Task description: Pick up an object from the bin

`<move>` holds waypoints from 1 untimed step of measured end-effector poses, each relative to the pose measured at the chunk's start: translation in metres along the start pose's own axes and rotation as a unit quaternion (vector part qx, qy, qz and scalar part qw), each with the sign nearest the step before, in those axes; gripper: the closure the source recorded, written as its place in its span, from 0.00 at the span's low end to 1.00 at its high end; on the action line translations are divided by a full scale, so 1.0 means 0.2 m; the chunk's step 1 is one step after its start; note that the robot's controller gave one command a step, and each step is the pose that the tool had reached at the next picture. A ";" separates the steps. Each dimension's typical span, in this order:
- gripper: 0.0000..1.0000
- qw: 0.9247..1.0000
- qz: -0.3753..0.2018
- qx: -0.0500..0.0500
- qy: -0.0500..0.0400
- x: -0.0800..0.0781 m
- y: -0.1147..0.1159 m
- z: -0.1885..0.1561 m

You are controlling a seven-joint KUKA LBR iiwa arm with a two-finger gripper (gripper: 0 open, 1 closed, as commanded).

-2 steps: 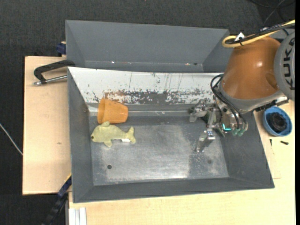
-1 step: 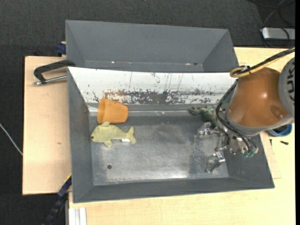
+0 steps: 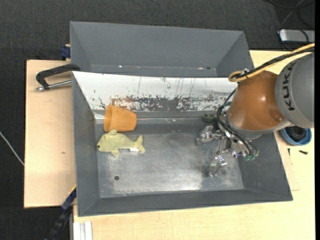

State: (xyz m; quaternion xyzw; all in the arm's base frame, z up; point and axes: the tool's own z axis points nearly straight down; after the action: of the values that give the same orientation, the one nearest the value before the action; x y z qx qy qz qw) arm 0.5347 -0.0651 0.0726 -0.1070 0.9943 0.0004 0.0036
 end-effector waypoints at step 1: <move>0.00 1.000 -0.030 0.003 -0.001 0.04 -0.28 -0.16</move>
Offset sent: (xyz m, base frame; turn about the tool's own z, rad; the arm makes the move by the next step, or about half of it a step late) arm 0.0009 -0.0526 0.0300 -0.0646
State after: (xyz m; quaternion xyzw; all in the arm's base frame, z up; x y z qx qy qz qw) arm 0.5375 -0.1211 0.1053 -0.1363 0.9906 -0.0022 0.0045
